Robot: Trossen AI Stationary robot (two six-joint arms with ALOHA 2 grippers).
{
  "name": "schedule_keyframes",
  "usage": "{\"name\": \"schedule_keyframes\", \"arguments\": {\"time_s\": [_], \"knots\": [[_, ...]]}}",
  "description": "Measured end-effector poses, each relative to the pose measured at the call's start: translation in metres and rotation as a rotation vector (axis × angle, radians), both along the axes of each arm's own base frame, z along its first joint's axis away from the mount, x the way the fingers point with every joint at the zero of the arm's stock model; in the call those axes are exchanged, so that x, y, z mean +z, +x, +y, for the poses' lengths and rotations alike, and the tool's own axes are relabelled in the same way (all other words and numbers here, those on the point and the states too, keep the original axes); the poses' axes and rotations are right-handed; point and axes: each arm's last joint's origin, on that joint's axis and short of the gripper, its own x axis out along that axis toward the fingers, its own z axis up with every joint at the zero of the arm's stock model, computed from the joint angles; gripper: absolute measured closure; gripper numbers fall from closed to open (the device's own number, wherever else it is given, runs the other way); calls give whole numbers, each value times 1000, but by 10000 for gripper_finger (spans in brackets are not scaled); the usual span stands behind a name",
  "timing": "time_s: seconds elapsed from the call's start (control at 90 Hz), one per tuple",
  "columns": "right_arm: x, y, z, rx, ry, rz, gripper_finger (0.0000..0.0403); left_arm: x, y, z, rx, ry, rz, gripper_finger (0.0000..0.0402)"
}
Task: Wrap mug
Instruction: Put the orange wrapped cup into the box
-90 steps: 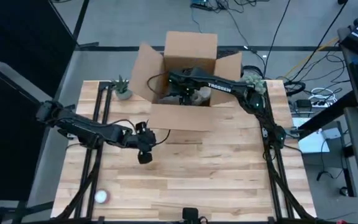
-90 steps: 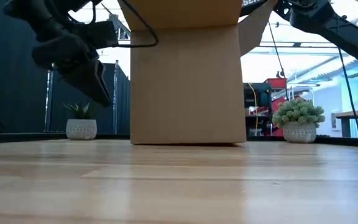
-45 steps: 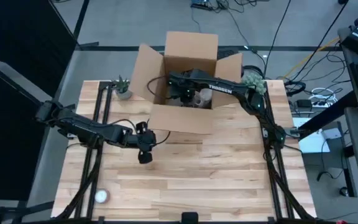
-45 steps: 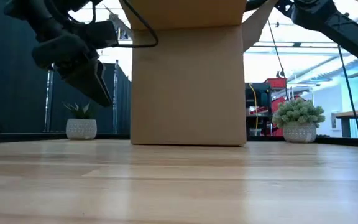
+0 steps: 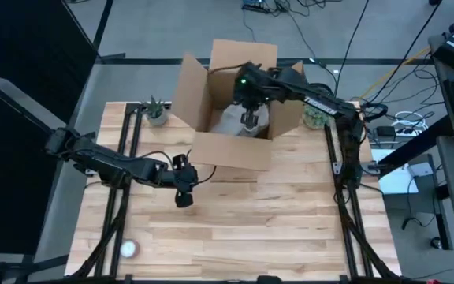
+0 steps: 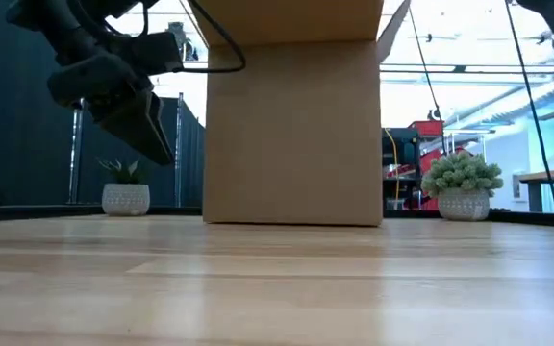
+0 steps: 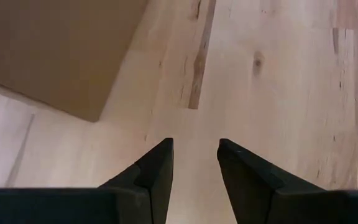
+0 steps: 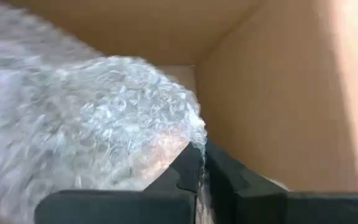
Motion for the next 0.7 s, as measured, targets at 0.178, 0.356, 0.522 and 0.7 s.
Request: {"name": "schedule_keyframes", "arguments": {"time_s": [0.178,0.356,0.522,0.7], "knots": [[-8,3,0,0,30,38,403,0,0,0,1,0,0,282],[-47,21,-8,-35,104,158,403,0,0,0,1,0,0,282],[-100,43,-16,-54,209,247,403,0,0,0,-3,-6,4,282],[-136,56,-20,-62,230,337,374,-1,-1,0,-7,-14,10,282]]}}
